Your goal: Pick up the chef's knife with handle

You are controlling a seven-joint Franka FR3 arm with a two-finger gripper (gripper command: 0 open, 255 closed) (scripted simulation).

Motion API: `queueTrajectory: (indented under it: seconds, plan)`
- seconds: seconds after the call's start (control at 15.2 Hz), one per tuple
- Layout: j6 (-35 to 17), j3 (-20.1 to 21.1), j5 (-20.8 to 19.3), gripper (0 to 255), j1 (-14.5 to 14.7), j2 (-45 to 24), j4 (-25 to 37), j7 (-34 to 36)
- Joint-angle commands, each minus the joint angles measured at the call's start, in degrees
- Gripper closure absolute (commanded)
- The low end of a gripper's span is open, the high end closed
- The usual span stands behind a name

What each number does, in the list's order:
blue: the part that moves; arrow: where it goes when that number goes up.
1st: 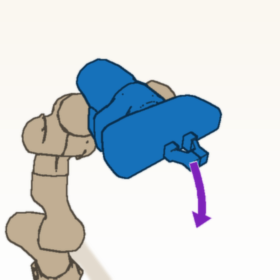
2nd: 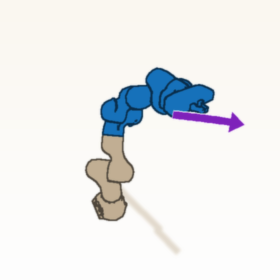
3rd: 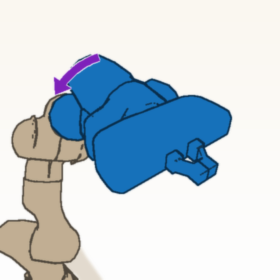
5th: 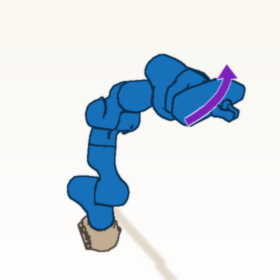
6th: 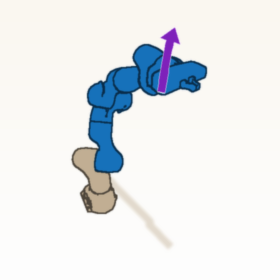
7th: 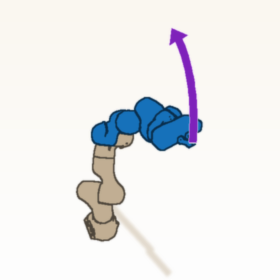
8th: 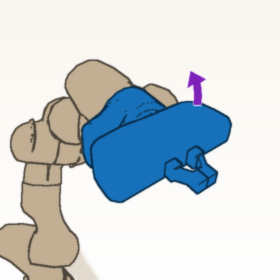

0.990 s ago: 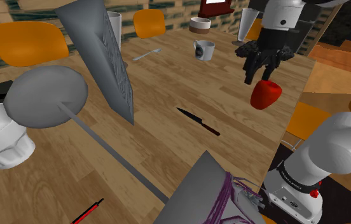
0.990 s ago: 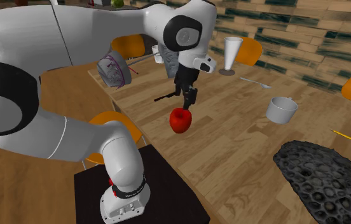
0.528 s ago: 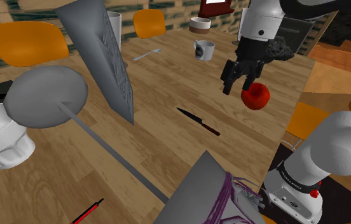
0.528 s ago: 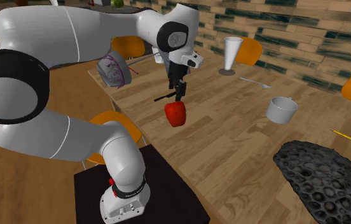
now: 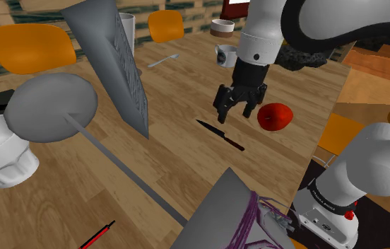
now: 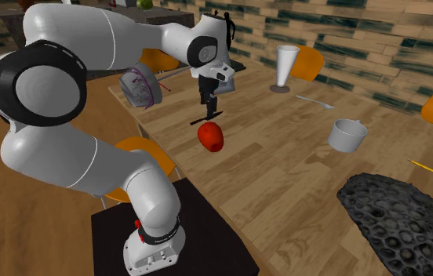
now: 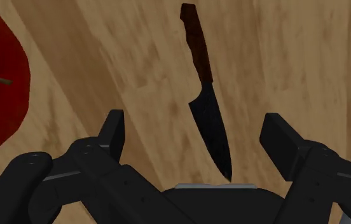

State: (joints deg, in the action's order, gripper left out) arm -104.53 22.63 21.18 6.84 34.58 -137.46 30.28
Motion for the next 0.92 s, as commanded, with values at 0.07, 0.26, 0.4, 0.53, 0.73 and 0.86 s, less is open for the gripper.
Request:
queueTrajectory:
  seconds: [0.07,0.26,0.4,0.53,0.73,0.86]
  plan:
    - [-3.51,2.47,0.73,0,0.18,-2.62,0.35,1.83]
    - [-5.88,2.99,1.15,0,0.31,-3.04,-1.61,1.5]
    - [-7.48,3.36,1.43,0,0.39,-3.4,-2.87,1.28]
    - [-8.77,3.65,1.66,0,0.44,-3.73,-3.83,1.11]
    - [-8.9,3.71,1.59,255,0.37,-4.0,-3.69,1.11]
    - [-8.89,3.68,1.59,255,0.37,-3.97,-3.72,1.08]
